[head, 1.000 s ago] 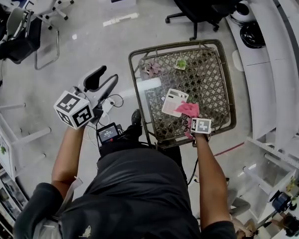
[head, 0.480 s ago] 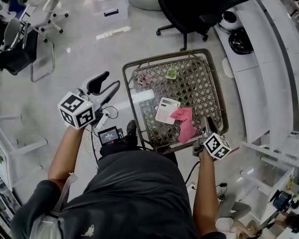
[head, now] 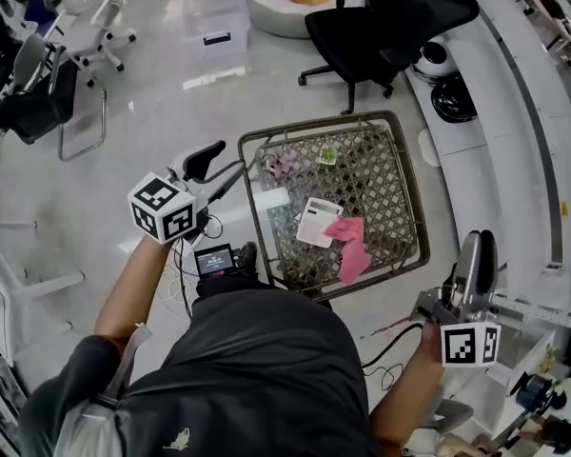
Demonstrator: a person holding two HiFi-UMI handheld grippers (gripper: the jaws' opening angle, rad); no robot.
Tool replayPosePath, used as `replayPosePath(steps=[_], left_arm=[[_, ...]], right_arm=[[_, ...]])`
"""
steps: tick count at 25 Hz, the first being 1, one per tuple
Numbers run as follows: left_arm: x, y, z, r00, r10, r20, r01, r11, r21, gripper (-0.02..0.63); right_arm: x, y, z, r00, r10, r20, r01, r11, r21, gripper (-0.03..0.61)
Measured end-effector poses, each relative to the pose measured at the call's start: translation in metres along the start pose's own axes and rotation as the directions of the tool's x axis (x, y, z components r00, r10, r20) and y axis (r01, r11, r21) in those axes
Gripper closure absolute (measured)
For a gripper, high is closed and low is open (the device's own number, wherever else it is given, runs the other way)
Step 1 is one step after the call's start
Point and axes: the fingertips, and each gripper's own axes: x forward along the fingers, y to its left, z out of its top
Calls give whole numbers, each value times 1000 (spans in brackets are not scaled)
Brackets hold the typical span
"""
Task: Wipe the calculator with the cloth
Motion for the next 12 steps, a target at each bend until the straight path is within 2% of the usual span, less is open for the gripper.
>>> replayPosePath(steps=[4, 12], left_arm=[[-3, 2, -3, 1000, -3, 13, 3, 1000, -16, 365], [-6, 10, -8, 1000, -12, 21, 13, 999, -44, 365]], right_arm=[[-10, 14, 31, 998, -9, 62, 11, 999, -36, 454], [-16, 34, 34, 999, -18, 37, 20, 998, -60, 454]])
